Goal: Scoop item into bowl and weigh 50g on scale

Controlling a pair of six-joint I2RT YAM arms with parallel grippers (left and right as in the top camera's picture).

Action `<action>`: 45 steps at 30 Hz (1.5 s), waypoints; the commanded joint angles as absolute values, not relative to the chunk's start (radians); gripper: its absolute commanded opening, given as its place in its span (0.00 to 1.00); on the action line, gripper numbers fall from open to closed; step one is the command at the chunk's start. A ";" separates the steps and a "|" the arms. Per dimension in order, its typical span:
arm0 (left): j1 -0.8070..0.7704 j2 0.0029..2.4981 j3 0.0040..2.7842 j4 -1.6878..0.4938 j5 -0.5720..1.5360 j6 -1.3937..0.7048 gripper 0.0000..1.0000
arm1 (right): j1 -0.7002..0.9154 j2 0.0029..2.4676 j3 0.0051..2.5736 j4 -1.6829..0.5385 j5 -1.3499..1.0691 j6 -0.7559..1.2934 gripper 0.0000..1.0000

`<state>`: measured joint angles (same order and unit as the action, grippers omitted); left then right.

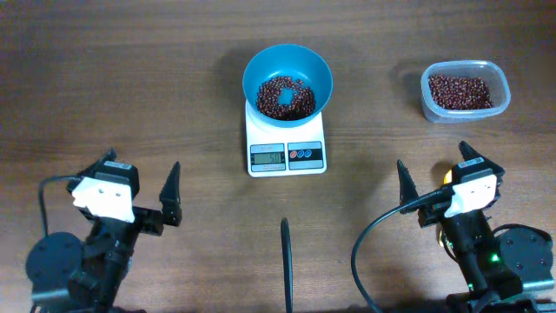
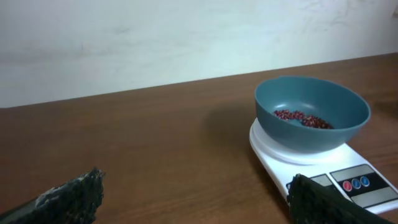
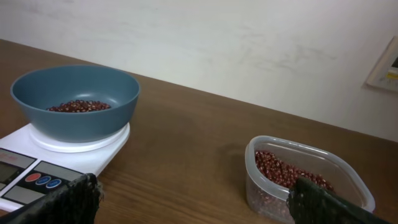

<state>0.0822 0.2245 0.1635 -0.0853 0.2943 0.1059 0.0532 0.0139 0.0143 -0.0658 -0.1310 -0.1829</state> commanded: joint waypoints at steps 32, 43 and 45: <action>0.053 0.005 0.009 -0.070 0.141 -0.007 0.99 | 0.060 0.004 0.006 -0.065 -0.126 -0.179 0.99; 0.053 0.005 0.009 -0.068 0.141 -0.007 0.98 | 0.060 0.004 0.006 -0.066 -0.126 -0.179 0.99; 0.053 0.005 0.009 -0.068 0.141 -0.007 0.99 | 0.060 0.004 0.006 -0.065 -0.126 -0.179 0.99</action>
